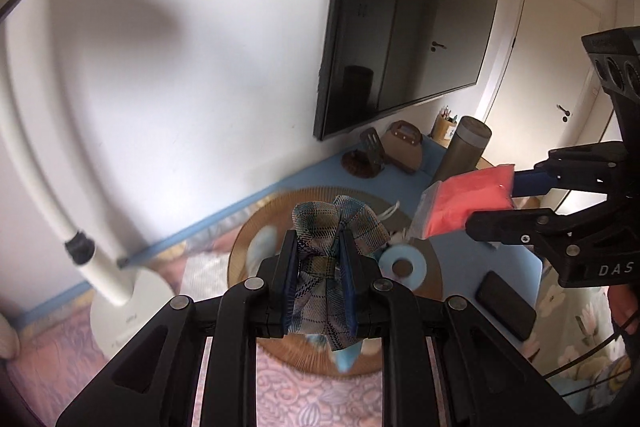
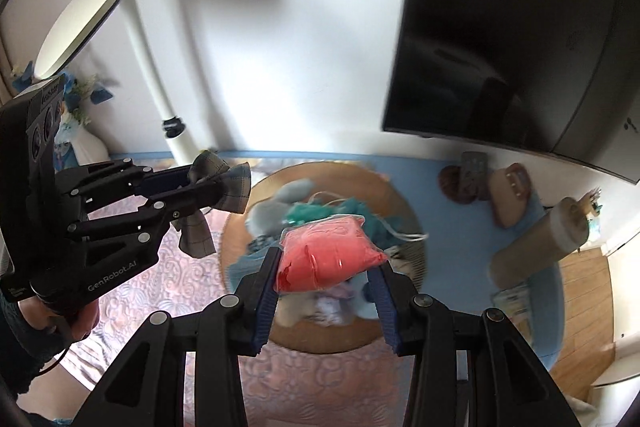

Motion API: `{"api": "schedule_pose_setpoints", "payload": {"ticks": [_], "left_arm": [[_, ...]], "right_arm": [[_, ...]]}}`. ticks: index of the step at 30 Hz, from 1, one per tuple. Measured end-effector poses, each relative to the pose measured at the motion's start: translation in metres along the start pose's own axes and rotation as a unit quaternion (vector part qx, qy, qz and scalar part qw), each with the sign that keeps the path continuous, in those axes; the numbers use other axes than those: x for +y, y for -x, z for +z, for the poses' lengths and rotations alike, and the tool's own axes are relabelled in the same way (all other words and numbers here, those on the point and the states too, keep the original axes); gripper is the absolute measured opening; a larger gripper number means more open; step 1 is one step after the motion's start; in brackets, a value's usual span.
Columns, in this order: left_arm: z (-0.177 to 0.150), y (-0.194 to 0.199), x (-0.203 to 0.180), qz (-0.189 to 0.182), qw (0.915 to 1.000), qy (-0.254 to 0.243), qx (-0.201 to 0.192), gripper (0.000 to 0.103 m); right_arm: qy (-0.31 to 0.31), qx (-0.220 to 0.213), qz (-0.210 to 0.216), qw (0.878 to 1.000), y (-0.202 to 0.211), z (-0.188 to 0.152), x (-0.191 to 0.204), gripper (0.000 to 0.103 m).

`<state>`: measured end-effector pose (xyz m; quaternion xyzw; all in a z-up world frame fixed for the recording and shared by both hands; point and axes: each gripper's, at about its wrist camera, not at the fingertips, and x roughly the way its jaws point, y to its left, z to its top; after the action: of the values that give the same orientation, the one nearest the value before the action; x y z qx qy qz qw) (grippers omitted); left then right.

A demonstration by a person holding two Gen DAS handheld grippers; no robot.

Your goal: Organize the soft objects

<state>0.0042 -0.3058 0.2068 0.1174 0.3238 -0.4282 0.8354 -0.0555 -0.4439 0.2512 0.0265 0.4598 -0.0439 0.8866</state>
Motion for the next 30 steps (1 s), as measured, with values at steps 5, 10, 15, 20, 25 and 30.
{"api": "schedule_pose_setpoints", "payload": {"ticks": [5, 10, 15, 20, 25, 30], "left_arm": [[0.019, -0.016, -0.002, -0.003, 1.0, 0.007, 0.006, 0.016], [0.031, -0.026, -0.006, -0.001, 0.9998, -0.001, 0.018, 0.019], [0.035, -0.037, -0.013, 0.037, 0.9986, -0.005, 0.037, 0.066], [0.012, -0.028, -0.005, 0.056, 0.9974, 0.005, 0.046, 0.075], [-0.024, -0.004, 0.021, 0.095, 0.9914, 0.063, 0.065, 0.075], [-0.05, 0.027, 0.045, 0.158, 0.9778, 0.113, 0.077, 0.075]], "right_arm": [[-0.036, -0.006, 0.014, 0.999, 0.003, 0.01, -0.044, 0.042], [-0.04, -0.01, 0.03, 0.999, -0.004, 0.029, -0.066, 0.042], [-0.046, 0.016, 0.015, 0.999, -0.025, 0.04, -0.074, 0.063], [-0.052, 0.039, 0.018, 0.998, -0.039, 0.021, -0.08, 0.064], [-0.055, 0.054, 0.027, 0.997, -0.044, 0.001, -0.073, 0.064], [-0.045, 0.054, 0.05, 0.996, -0.044, -0.007, -0.035, 0.065]]}}
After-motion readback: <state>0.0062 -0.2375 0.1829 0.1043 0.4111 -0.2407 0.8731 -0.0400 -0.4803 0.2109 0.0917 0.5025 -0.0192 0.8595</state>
